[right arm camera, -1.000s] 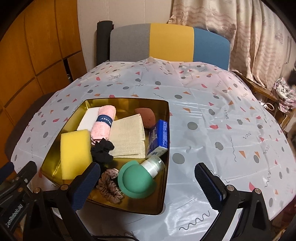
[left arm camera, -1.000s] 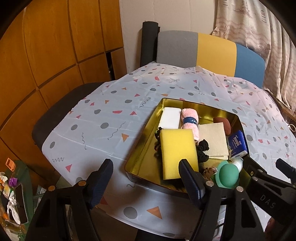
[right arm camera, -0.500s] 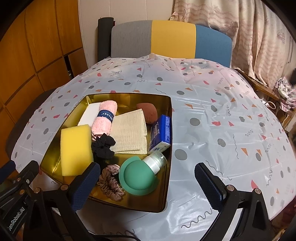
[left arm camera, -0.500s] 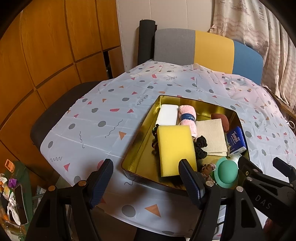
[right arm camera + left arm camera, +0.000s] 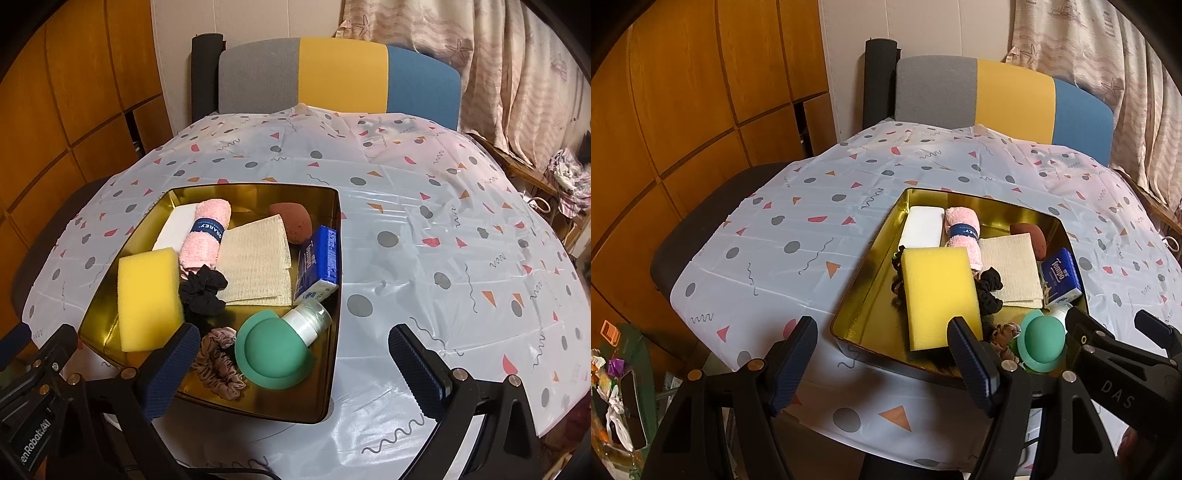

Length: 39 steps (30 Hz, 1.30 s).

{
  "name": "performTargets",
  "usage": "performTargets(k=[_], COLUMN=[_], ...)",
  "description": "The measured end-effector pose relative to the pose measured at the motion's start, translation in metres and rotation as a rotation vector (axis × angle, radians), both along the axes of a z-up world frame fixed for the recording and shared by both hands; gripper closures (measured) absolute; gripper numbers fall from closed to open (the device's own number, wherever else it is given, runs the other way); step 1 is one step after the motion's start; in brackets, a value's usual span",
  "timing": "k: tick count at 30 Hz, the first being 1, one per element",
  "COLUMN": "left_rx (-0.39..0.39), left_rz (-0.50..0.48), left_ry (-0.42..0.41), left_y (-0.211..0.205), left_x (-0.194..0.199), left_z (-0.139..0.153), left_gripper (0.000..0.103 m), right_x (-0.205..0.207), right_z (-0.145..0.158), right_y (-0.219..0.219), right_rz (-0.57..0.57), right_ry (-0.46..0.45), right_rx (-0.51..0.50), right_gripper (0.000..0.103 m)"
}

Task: Organize rigid objects

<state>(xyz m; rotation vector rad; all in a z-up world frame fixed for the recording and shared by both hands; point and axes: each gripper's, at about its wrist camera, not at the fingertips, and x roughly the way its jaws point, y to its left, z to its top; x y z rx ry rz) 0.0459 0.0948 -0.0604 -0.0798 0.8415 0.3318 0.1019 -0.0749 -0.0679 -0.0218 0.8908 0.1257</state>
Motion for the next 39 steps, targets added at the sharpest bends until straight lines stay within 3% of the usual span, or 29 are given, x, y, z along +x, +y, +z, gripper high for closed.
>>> performTargets(k=[28, 32, 39], left_rx=[-0.015, -0.017, -0.013], left_rz=[-0.014, -0.014, -0.018], left_ry=[0.016, 0.021, 0.021], left_y=[0.0007, 0.001, -0.0004], left_x=[0.0017, 0.0026, 0.0024], left_z=[-0.0051, -0.0061, -0.0068], left_gripper=[0.029, 0.036, 0.036], right_x=[0.002, 0.0019, 0.0028], right_z=[-0.0061, -0.0062, -0.0065], right_y=[-0.0004, -0.0006, -0.002], right_rz=[-0.001, -0.003, -0.006], right_ry=[0.025, 0.027, 0.027], right_rx=[0.008, 0.009, 0.011], right_gripper=[0.0, 0.0, 0.0])
